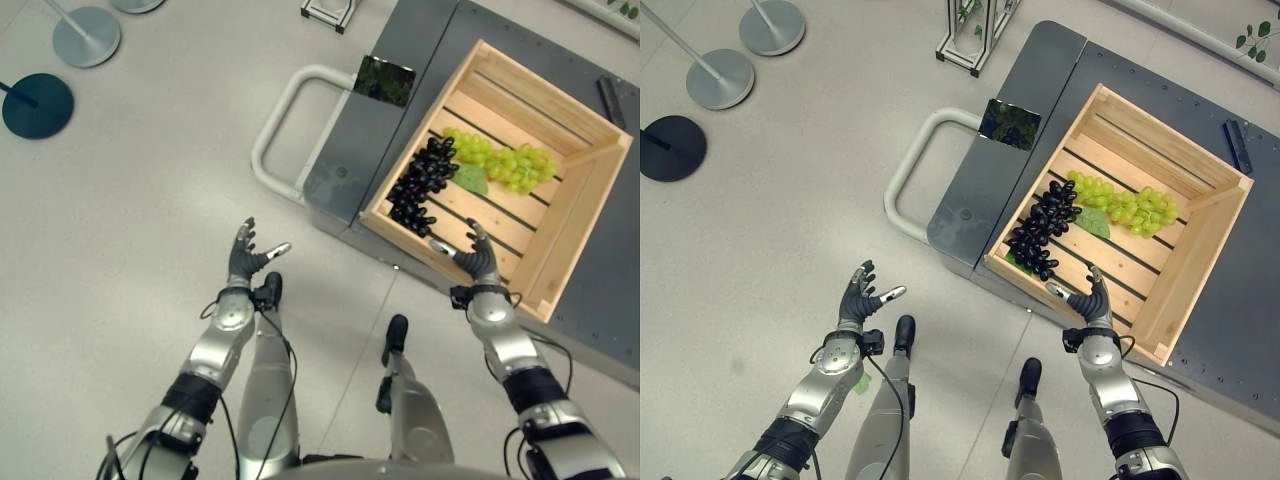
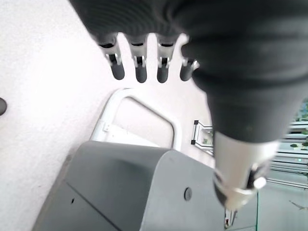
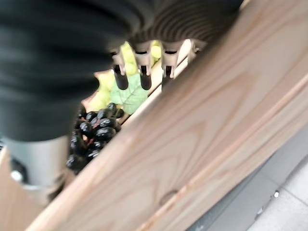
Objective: Pick up the fruits from the basket on one side to the basket on the other side
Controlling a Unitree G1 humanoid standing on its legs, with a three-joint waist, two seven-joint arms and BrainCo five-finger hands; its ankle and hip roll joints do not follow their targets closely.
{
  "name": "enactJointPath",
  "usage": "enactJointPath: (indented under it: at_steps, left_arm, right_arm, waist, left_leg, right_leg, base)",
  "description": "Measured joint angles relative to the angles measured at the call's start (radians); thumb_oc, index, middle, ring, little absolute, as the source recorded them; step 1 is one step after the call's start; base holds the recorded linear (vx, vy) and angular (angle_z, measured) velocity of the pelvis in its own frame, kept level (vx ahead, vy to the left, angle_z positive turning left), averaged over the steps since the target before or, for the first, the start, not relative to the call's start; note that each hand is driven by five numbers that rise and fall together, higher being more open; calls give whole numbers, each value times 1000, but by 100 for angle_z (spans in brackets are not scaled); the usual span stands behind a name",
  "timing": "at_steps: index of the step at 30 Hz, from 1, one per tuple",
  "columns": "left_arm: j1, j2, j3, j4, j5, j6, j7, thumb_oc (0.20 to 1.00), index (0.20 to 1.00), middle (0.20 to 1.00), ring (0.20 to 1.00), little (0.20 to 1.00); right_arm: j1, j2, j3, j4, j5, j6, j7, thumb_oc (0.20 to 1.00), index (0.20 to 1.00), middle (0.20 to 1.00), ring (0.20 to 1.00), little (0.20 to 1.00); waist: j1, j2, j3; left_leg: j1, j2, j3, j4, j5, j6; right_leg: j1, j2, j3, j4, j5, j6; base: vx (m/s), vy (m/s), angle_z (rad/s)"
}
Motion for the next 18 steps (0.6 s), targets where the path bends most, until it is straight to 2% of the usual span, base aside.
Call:
enactJointPath:
  at_steps: [11,18]
  left_arm:
    - [-32,-28,-2,-1,-1,-1,19,1000,1000,1000,1000,1000]
    - [-8,-29,-3,1,-11,-1,20,1000,1000,1000,1000,1000]
  right_arm:
    - [-47,-3,2,-7,21,-1,-9,1000,1000,1000,1000,1000]
    - [-90,15,7,69,159,-18,-14,1000,1000,1000,1000,1000]
  waist:
    - [-13,1,1]
    - [-9,1,1]
  left_leg:
    - [13,0,1,0,0,1]
    - [13,-1,0,1,1,2]
  right_leg:
    - [13,0,0,2,2,2]
    - [14,0,-1,1,1,1]
  base:
    - [0,0,0]
    - [0,0,0]
